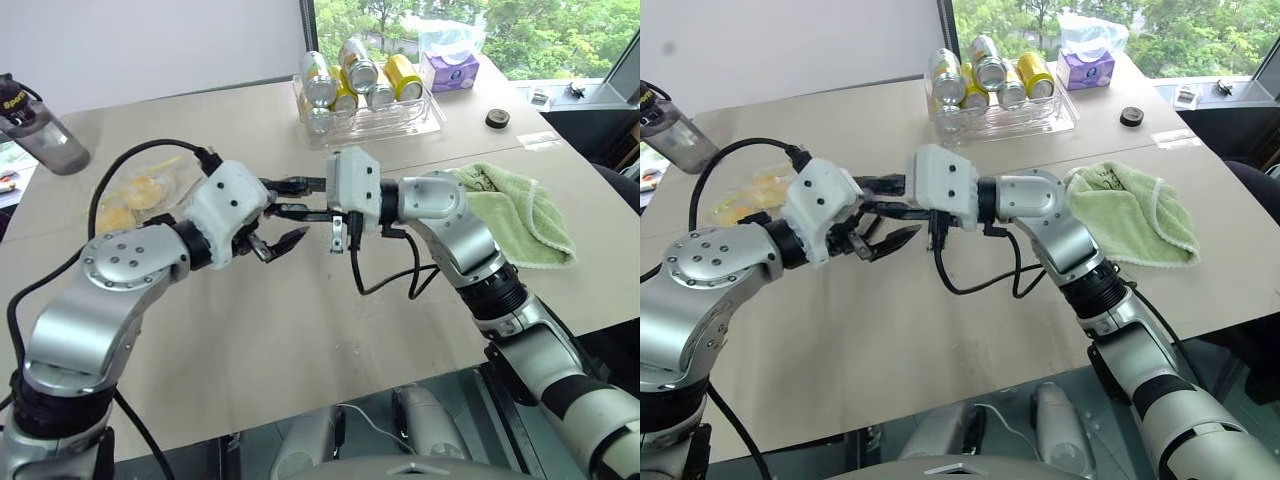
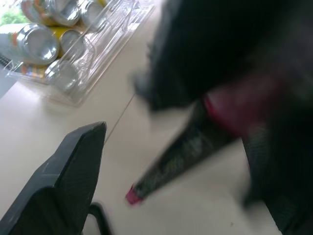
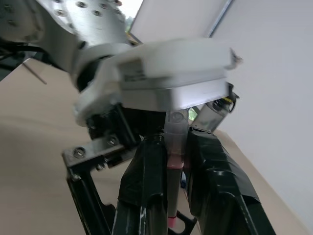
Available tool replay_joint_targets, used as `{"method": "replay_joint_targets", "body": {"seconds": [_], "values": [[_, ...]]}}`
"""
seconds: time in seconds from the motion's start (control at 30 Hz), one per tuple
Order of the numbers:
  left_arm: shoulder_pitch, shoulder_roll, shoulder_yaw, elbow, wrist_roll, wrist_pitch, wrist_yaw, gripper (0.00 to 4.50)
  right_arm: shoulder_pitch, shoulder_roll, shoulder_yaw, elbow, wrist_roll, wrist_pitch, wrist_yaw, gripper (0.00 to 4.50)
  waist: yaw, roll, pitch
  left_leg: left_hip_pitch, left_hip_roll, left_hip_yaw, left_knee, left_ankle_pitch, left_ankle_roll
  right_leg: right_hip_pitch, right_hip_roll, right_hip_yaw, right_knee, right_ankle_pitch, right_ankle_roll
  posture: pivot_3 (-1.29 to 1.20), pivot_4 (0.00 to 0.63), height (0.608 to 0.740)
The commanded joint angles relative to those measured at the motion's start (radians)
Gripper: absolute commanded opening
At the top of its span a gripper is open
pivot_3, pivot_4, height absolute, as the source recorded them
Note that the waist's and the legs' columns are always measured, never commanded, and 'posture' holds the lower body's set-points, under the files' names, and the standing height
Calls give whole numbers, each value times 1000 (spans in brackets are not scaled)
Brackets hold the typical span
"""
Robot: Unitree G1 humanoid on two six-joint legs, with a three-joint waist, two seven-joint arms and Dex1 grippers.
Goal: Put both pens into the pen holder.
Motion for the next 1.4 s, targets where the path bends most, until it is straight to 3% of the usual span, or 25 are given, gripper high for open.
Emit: {"method": "replay_joint_targets", "body": {"seconds": [0.03, 0.23, 0.27, 0.4, 0.5, 0.53, 0.6, 0.73, 0.9, 1.1, 1.23, 1.4], "values": [[-29, 16, -16, -3, 6, -17, -14, 3166, -32, -3, 1, -33, -27, -49, 24, 64, 1, 0, 0, 0, 0, 0, 0, 0, 0, 0, 0, 0, 0, 0, 0, 0, 150, 739], [-32, 36, -42, -31, 18, -5, -19, 231, -35, -9, -3, -19, -70, -67, 16, 64, 1, 0, 0, 0, 0, 0, 0, 0, 0, 0, 0, 0, 0, 0, 0, 0, 150, 739], [-37, 39, -44, -36, 21, 1, -17, 24, -34, -9, -4, -16, -77, -67, 11, 64, 1, 0, 0, 0, 0, 0, 0, 0, 0, 0, 0, 0, 0, 0, 0, 0, 150, 739], [-47, 47, -55, -45, 34, 12, -8, 19, -41, -1, -16, -11, -66, -7, -4, 64, 1, 0, 0, 0, 0, 0, 0, 0, 0, 0, 0, 0, 0, 0, 0, 0, 150, 739], [-30, 49, -67, -39, 73, -4, 10, 19, -41, 16, -56, -18, -31, 54, -40, 1461, 2, 0, 0, 0, 0, 0, 0, 0, 0, 0, 0, 0, 1, 0, 0, 0, 150, 739], [-23, 47, -68, -35, 88, -14, 19, 19, -37, 24, -78, -20, -18, 78, -63, 2114, 2, 0, 0, 0, 0, 0, 0, 0, 0, 0, 0, 0, 1, 0, 0, 0, 150, 739], [-1, 38, -66, -14, 148, -66, 61, 19, 4, -3, -137, -62, 58, 192, -68, 2888, 2, 0, 0, 0, 0, 0, 0, 0, 0, 0, 0, 0, 1, 0, 0, 0, 150, 739], [21, 15, -74, 37, 277, -204, 150, 19, 104, -39, -251, -153, 190, 361, -114, 2888, 10, 0, 0, 0, 0, -1, 0, 0, 0, 0, 0, 0, 0, 0, 0, 0, 150, 739], [59, -34, -89, 178, 466, -508, 279, 19, 261, -104, -399, -341, 379, 589, -208, 2888, 25, 0, 0, -1, -1, 0, 0, 0, 0, 0, -1, 0, -1, 0, 0, 0, 150, 739], [97, -48, -110, 321, 624, -762, 341, 19, 335, -185, -487, -450, 497, 710, -257, 2888, 28, 1, 0, -1, 0, 1, 0, 0, 0, 0, -1, 1, 0, 0, 0, 0, 150, 739], [90, -86, -112, 373, 658, -811, 344, 19, 347, -216, -501, -467, 527, 724, -275, 2888, 32, 0, 0, -1, -1, 1, 1, 0, 1, 0, -2, 0, 0, 0, 0, 0, 150, 739], [75, -119, -105, 379, 669, -752, 295, 19, 354, -244, -491, -475, 534, 700, -260, 2888, 30, 0, 0, -1, 0, 1, 1, 0, 1, 0, -2, 0, 0, 0, 0, 0, 150, 739]]}}
